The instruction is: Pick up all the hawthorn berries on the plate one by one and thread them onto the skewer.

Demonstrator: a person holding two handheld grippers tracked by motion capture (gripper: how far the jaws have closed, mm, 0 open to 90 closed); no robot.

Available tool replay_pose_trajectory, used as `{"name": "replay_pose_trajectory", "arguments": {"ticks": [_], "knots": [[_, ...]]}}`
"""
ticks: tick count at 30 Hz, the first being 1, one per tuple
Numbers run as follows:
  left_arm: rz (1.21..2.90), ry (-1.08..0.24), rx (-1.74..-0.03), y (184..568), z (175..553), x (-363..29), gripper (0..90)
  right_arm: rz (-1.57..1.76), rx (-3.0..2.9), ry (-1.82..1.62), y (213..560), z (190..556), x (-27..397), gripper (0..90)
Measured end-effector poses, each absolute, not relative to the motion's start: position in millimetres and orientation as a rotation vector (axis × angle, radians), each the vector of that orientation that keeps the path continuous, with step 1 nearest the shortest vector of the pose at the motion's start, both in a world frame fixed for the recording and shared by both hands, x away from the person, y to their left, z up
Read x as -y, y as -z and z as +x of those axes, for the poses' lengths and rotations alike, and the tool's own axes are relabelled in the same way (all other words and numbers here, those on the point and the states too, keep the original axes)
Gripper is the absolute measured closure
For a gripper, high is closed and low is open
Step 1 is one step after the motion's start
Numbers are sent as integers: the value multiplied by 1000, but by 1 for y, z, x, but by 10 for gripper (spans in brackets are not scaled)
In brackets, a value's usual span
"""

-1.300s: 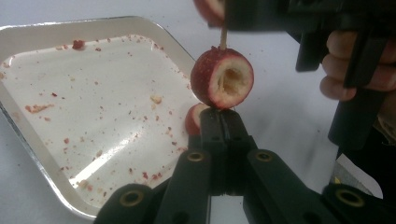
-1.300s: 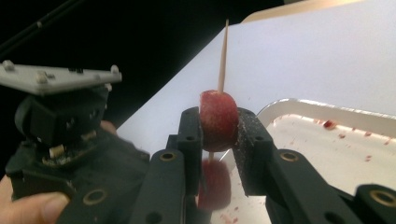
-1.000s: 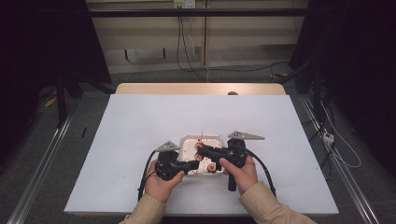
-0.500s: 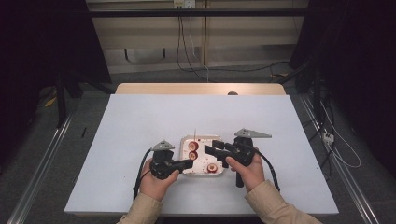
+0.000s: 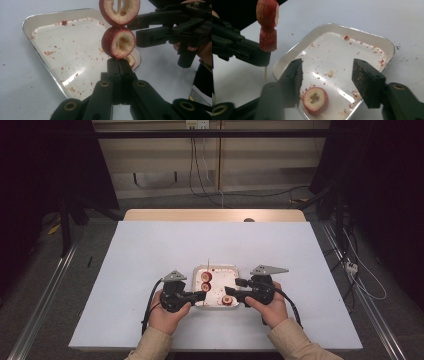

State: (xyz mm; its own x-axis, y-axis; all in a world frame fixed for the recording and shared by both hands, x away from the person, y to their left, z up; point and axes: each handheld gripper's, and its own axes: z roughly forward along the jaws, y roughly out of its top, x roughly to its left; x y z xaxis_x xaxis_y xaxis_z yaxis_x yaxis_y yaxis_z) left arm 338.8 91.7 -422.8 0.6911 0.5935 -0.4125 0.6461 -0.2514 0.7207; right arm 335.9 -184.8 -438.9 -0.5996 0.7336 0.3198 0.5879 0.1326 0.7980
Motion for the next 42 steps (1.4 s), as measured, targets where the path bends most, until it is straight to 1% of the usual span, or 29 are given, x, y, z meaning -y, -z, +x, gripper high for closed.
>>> {"name": "replay_pose_trajectory", "arguments": {"ticks": [5, 11, 19, 21, 28, 33, 36, 38, 42], "knots": [[1939, 66, -960, 422, 339, -93, 900, 1291, -2298, -1434, 446, 334, 182, 551], [1938, 63, -959, 422, 339, -93, 900, 1305, -2319, -1430, 457, 330, 178, 607], [1940, 56, -958, 421, 338, -93, 900, 1333, -2326, -1445, 463, 328, 178, 604], [1934, 53, -962, 421, 338, -93, 900, 1353, -2325, -1454, 465, 328, 178, 583], [1936, 57, -961, 421, 338, -92, 900, 1403, -2312, -1490, 468, 328, 177, 596], [1937, 58, -964, 421, 338, -93, 900, 1404, -2325, -1504, 469, 327, 174, 647], [1937, 54, -963, 421, 338, -92, 900, 1413, -2340, -1507, 469, 327, 173, 657], [1938, 53, -961, 421, 338, -92, 900, 1407, -2344, -1509, 469, 326, 172, 693], [1936, 54, -963, 421, 338, -92, 900, 1417, -2340, -1526, 469, 326, 172, 717]]}}
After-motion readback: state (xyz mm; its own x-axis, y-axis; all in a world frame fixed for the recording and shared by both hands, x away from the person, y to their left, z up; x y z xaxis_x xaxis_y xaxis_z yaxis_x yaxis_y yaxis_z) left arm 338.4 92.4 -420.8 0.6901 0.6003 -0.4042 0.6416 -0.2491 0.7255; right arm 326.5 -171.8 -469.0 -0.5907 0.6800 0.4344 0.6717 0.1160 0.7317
